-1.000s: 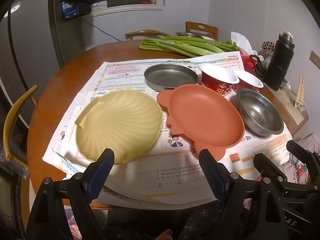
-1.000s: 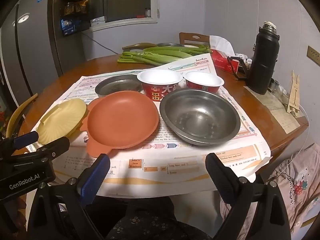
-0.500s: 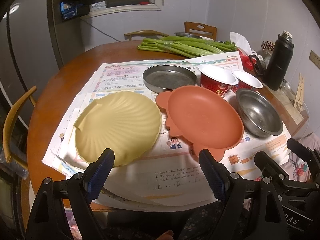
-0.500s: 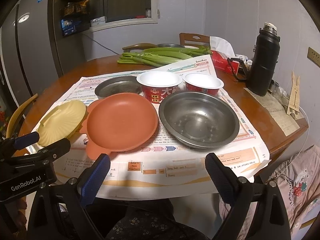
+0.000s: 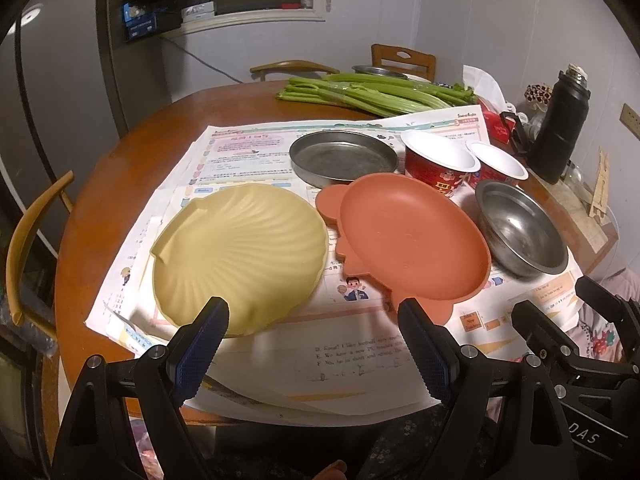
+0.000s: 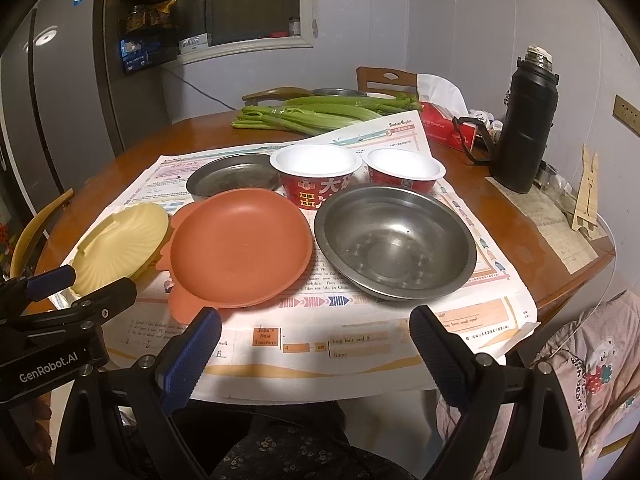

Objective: Organize plates and bowls

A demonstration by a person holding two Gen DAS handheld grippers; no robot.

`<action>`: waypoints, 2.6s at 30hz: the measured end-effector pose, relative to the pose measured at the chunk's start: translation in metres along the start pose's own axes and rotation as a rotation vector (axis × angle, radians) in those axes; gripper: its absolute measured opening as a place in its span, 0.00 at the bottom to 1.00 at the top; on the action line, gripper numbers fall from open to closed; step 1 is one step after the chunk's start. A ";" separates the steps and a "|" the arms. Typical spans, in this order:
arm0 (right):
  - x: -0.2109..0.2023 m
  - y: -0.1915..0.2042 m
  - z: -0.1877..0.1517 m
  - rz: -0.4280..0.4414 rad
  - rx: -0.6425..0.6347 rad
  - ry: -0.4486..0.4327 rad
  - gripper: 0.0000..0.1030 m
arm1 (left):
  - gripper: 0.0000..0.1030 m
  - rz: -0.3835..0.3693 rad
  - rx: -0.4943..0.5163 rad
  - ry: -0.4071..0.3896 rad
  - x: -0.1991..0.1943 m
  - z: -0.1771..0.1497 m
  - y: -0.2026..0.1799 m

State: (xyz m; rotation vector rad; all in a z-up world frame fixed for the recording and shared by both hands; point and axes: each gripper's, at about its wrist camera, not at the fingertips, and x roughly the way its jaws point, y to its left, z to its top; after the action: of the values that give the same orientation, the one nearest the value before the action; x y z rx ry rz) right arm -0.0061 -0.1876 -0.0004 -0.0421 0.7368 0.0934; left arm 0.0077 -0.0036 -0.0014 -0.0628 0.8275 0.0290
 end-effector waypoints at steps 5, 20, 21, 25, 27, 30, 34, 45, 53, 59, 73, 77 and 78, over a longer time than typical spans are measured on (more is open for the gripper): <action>0.003 0.006 0.004 0.017 -0.011 0.009 0.92 | 0.85 0.011 -0.032 0.000 0.002 0.003 0.013; 0.022 0.077 0.054 0.226 -0.203 -0.014 0.88 | 0.85 0.063 -0.271 0.044 0.013 0.008 0.110; 0.027 0.084 0.057 0.244 -0.224 -0.004 0.87 | 0.85 0.060 -0.282 0.052 0.015 0.008 0.114; 0.037 0.109 0.070 0.325 -0.289 0.020 0.84 | 0.85 0.050 -0.295 0.077 0.024 0.009 0.123; 0.048 0.121 0.077 0.318 -0.345 0.043 0.82 | 0.85 0.043 -0.303 0.087 0.027 0.010 0.126; 0.067 0.137 0.087 0.327 -0.407 0.081 0.74 | 0.85 0.045 -0.310 0.100 0.033 0.012 0.128; 0.100 0.159 0.094 0.352 -0.485 0.162 0.61 | 0.85 0.037 -0.306 0.110 0.038 0.015 0.130; 0.148 0.183 0.094 0.349 -0.570 0.237 0.42 | 0.64 0.032 -0.305 0.131 0.051 0.019 0.128; 0.150 0.181 0.094 0.410 -0.528 0.270 0.37 | 0.40 -0.003 -0.312 0.143 0.062 0.023 0.126; 0.143 0.184 0.099 0.429 -0.501 0.260 0.38 | 0.40 0.003 -0.315 0.134 0.066 0.028 0.128; 0.153 0.196 0.124 0.440 -0.411 0.253 0.38 | 0.40 0.033 -0.323 0.080 0.078 0.071 0.158; 0.166 0.196 0.126 0.442 -0.370 0.281 0.38 | 0.40 0.035 -0.322 0.075 0.087 0.080 0.163; 0.168 0.196 0.126 0.441 -0.365 0.284 0.38 | 0.40 0.036 -0.321 0.075 0.090 0.082 0.164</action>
State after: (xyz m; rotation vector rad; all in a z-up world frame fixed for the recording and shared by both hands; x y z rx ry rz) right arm 0.1828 0.0286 -0.0211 -0.2448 0.9967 0.6533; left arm 0.1206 0.1657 -0.0195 -0.3537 0.8931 0.1942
